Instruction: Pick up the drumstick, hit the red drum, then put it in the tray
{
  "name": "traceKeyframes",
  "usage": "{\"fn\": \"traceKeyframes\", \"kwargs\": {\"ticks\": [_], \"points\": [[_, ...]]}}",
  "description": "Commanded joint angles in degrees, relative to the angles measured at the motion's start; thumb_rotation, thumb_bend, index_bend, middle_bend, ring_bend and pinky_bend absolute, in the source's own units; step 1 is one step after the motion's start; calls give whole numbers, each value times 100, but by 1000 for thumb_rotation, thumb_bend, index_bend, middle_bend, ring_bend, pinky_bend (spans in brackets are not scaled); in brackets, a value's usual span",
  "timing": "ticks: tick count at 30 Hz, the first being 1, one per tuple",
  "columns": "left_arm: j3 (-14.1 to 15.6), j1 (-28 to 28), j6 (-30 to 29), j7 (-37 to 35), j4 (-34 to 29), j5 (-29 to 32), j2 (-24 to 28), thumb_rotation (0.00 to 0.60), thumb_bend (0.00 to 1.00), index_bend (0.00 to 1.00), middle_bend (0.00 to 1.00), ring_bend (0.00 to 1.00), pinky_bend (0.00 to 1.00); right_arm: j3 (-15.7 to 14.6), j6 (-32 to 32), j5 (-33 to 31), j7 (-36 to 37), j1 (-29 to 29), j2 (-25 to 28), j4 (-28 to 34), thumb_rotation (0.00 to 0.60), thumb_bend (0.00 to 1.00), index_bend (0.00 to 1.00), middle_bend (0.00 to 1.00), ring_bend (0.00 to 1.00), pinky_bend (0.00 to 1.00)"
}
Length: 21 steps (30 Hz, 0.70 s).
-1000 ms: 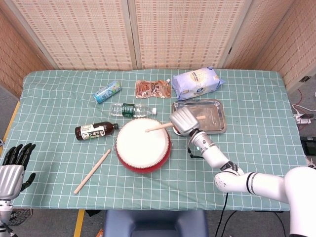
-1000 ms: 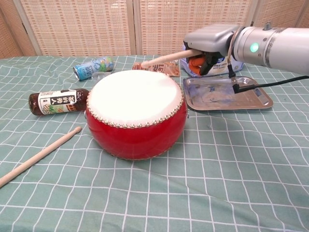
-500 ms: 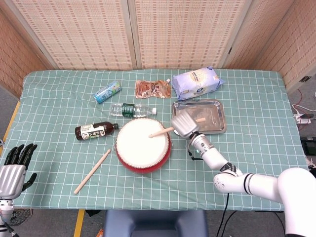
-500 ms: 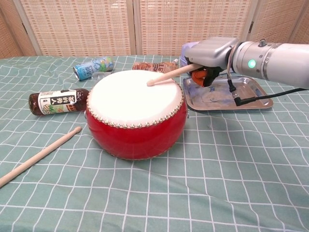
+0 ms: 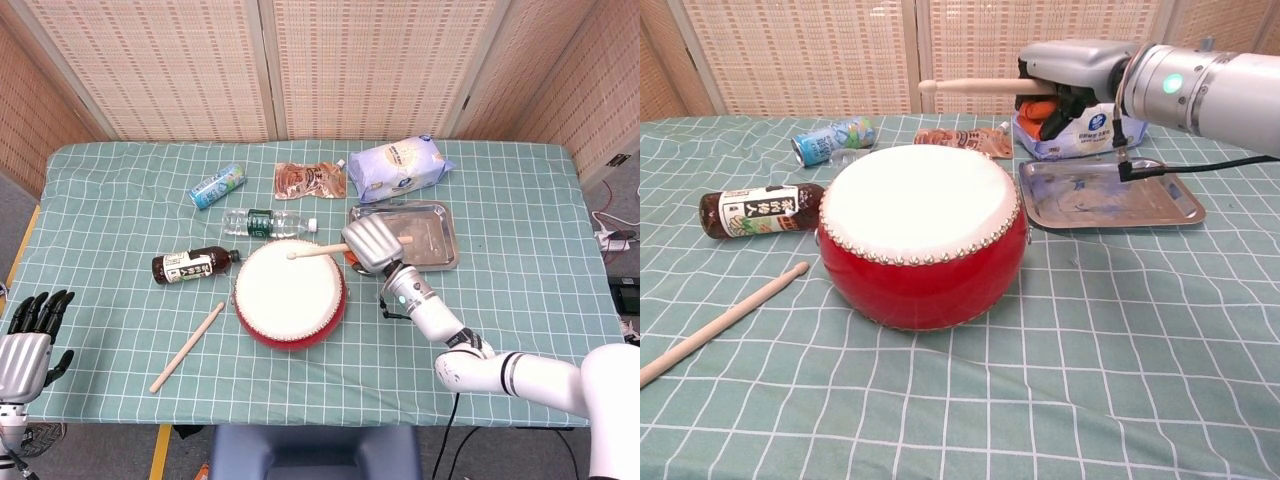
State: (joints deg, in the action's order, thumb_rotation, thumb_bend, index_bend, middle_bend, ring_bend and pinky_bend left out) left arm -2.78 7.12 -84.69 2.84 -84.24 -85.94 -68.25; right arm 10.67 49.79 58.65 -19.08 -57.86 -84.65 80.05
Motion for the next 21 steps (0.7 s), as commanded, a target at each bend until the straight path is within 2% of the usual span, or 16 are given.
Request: {"fn": "traceKeyframes", "kwargs": {"ticks": [1,5,8,10,12,15,18,21], "points": [[2,-1,4,-2,7,3,-1,600,263,58,63,17,57,-334,-287,-137,-1209,-143,-104,-253,600,650,1000,960,972,943],[4,1,24,-11,21,19,-10,600,263,58,63,17,56,-566,-408,-524,-1991,-255,-257,-452,600,650,1000,960,970,943],[7,7,35,-13,25,16,-19,600,262,59,63,17,57,-501,-250,-673,-2106,-244,-315,-429,600,650,1000,960,970,943],[4,6,34,-17,37,20,-26,600,263,60,63,17,57,-189,47,-423,-1429,-99,-319,-262,600,650,1000,960,970,943],[-5,8,31,-21,41,28,-26,600,264,60,63,17,56,148,394,58,-368,106,-310,-118,600,650,1000,960,970,943],[-12,10,19,-25,37,22,-24,600,264,60,63,17,56,375,656,594,758,299,-247,-51,600,650,1000,960,970,943],[-10,18,25,-20,33,12,-23,600,263,60,63,17,57,389,546,744,1146,353,-152,-42,600,650,1000,960,971,943],[-9,21,24,-17,23,5,-21,600,264,60,63,17,56,237,224,715,925,295,-101,-105,600,650,1000,960,970,943]]}}
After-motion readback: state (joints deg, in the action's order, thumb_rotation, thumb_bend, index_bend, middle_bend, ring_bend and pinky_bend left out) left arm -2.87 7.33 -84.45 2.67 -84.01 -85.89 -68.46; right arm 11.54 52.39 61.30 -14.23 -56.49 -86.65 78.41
